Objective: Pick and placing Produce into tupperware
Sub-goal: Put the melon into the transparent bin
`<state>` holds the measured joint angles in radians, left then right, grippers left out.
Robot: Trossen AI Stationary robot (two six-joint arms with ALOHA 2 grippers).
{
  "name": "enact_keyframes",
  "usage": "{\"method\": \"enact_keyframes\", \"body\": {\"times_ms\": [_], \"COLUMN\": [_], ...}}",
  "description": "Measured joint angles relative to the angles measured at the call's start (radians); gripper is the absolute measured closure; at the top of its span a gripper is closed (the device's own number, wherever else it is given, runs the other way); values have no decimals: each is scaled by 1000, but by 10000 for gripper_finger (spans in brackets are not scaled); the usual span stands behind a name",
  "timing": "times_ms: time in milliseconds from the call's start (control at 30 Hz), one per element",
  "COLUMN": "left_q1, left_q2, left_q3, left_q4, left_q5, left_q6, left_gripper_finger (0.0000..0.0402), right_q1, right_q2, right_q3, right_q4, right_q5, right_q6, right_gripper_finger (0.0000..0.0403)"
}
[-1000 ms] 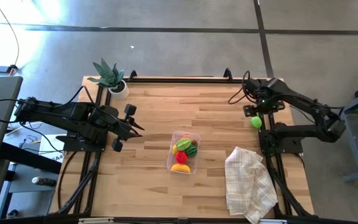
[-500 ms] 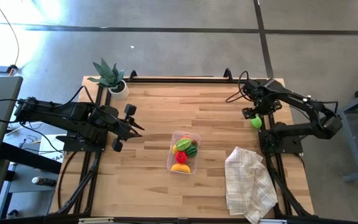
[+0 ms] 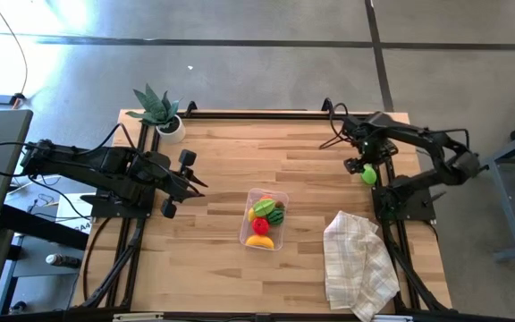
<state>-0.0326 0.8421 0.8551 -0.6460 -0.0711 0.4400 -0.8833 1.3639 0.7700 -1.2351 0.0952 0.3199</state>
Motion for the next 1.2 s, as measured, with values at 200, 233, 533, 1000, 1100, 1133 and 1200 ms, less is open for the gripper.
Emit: {"method": "enact_keyframes", "body": {"times_ms": [200,233,533,1000,1100,1133,1200], "left_q1": [0,0,0,0,0,0,0], "left_q2": [0,0,0,0,0,0,0], "left_q3": [0,0,0,0,0,0,0], "left_q4": [0,0,0,0,0,0,0], "left_q5": [0,0,0,0,0,0,0], "left_q6": [0,0,0,0,0,0,0], "left_gripper_finger": [291,291,291,291,291,291,291], "right_q1": [0,0,0,0,0,0,0], "right_q2": [67,78,162,271,279,278,279], "right_q3": [0,0,0,0,0,0,0], "right_q4": [-5,-4,12,36,42,45,49], "right_q5": [-42,-45,-50,-87,-92,-92,-92], "right_q6": [-30,-33,-33,-40,-40,-40,-36], "right_gripper_finger": [119,119,119,119,119,119,119]}}
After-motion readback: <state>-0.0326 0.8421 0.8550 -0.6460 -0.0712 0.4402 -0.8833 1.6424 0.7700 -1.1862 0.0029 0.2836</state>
